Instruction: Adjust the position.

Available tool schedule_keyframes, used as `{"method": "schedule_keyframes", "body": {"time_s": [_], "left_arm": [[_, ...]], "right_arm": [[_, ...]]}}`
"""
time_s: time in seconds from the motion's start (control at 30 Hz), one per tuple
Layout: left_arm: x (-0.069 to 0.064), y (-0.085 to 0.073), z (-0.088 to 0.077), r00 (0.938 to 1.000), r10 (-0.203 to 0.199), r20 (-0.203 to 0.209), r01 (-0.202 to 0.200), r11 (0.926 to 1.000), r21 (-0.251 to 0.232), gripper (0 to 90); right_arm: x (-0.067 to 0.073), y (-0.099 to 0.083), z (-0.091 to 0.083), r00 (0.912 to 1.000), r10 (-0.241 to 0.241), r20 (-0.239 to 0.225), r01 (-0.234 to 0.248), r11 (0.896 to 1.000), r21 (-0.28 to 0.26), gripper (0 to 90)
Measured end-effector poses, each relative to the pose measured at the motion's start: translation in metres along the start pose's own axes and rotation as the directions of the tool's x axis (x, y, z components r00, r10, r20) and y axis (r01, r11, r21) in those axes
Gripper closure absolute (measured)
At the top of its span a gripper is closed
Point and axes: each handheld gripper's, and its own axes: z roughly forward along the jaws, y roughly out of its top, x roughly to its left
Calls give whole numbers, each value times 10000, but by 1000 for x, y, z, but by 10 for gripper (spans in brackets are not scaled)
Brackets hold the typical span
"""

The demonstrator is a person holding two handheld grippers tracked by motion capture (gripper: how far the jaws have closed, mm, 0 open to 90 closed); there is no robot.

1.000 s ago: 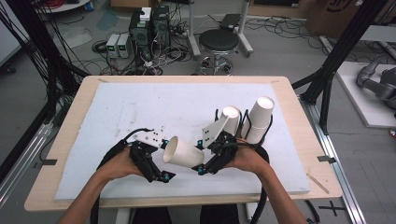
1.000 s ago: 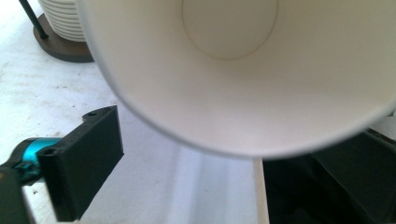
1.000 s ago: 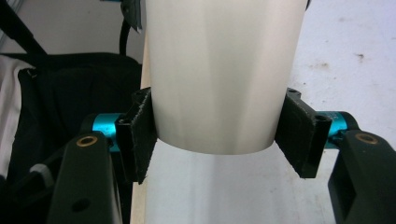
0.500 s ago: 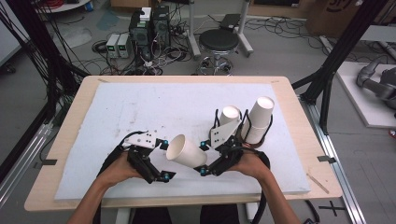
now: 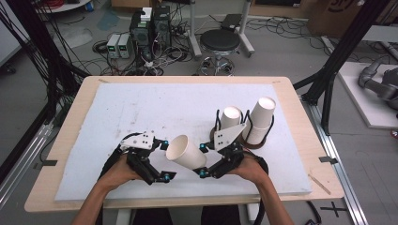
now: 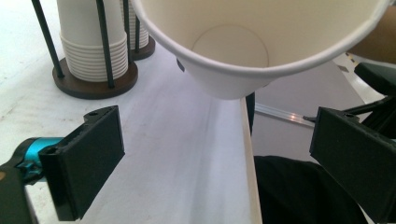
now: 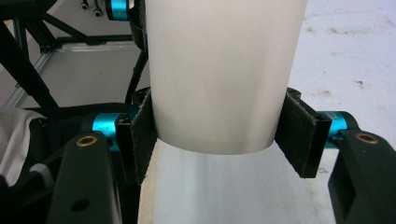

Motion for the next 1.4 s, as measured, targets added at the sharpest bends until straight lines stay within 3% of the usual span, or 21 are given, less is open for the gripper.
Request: {"method": "schedule_keyframes", "body": {"time_s": [0.27, 0.77, 1.27, 1.4], "left_arm": [[0, -3, 2, 9998, -144, 143, 156, 9964, -839, 29], [1, 1, 8, 9995, -142, 293, 184, 9885, -1503, 29], [-1, 16, 14, 9982, 96, 597, 0, 9873, -1586, 29], [-1, 17, 15, 9983, 6, 585, 91, 9861, -1660, 29]], "right_arm": [[0, -6, 2, 9999, 124, -72, -127, 9985, -527, 360], [0, -23, 10, 9991, 381, -190, -403, 9902, -1338, 359], [1, -24, 15, 9984, 412, -394, -469, 9869, -1544, 359], [3, -24, 16, 9986, 389, -359, -442, 9857, -1625, 359]]}}
